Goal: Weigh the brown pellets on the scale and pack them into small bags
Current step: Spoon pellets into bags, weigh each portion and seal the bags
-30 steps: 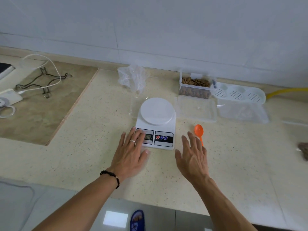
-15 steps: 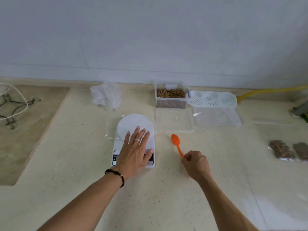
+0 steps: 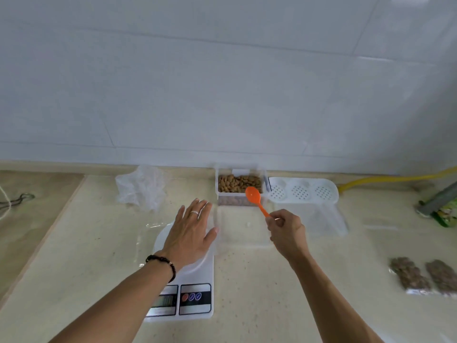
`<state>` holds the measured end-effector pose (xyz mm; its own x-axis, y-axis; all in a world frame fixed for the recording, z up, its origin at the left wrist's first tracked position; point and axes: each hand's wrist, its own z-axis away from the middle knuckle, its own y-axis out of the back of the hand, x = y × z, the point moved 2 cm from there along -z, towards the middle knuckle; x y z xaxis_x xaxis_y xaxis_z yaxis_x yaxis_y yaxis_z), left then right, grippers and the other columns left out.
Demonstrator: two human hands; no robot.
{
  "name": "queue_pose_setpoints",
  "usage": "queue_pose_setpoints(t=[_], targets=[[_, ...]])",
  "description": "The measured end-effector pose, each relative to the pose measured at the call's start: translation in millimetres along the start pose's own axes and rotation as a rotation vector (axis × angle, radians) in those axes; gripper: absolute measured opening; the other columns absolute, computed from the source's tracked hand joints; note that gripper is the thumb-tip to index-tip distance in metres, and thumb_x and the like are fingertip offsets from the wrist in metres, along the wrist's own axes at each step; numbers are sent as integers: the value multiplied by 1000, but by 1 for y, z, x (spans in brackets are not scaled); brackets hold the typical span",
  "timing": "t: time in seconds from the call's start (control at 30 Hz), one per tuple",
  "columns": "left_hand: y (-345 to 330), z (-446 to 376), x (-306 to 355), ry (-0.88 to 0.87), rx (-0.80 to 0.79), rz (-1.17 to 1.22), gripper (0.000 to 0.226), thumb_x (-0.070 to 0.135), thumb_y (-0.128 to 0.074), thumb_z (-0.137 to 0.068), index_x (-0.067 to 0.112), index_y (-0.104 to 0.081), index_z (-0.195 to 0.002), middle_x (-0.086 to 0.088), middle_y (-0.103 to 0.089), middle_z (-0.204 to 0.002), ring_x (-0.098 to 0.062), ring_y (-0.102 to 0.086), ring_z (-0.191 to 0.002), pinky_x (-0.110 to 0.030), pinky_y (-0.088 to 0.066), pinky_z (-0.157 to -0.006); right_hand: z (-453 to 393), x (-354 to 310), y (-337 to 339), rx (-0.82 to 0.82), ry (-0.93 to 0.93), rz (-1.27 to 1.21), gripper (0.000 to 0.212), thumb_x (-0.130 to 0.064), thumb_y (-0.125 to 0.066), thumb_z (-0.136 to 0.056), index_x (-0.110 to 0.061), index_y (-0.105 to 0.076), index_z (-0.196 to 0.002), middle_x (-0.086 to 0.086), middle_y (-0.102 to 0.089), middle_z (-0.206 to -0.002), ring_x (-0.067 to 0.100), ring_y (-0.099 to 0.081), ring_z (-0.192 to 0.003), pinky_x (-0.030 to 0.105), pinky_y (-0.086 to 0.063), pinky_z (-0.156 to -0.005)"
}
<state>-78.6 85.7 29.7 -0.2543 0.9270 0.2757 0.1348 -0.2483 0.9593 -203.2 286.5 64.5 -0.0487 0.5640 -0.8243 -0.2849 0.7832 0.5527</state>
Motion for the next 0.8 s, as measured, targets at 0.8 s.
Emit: queue_pose_setpoints(t=[0.8], targets=[[-5, -87, 5, 148, -213, -2, 66, 41, -34, -102, 11, -7, -154, -6, -16, -161, -17, -16, -147, -36, -15, -120, -137, -18, -44, -294, -56, -58, 21, -1, -59, -87, -13, -76, -91, -4, -64, -80, 7, -54, -62, 16, -42, -56]])
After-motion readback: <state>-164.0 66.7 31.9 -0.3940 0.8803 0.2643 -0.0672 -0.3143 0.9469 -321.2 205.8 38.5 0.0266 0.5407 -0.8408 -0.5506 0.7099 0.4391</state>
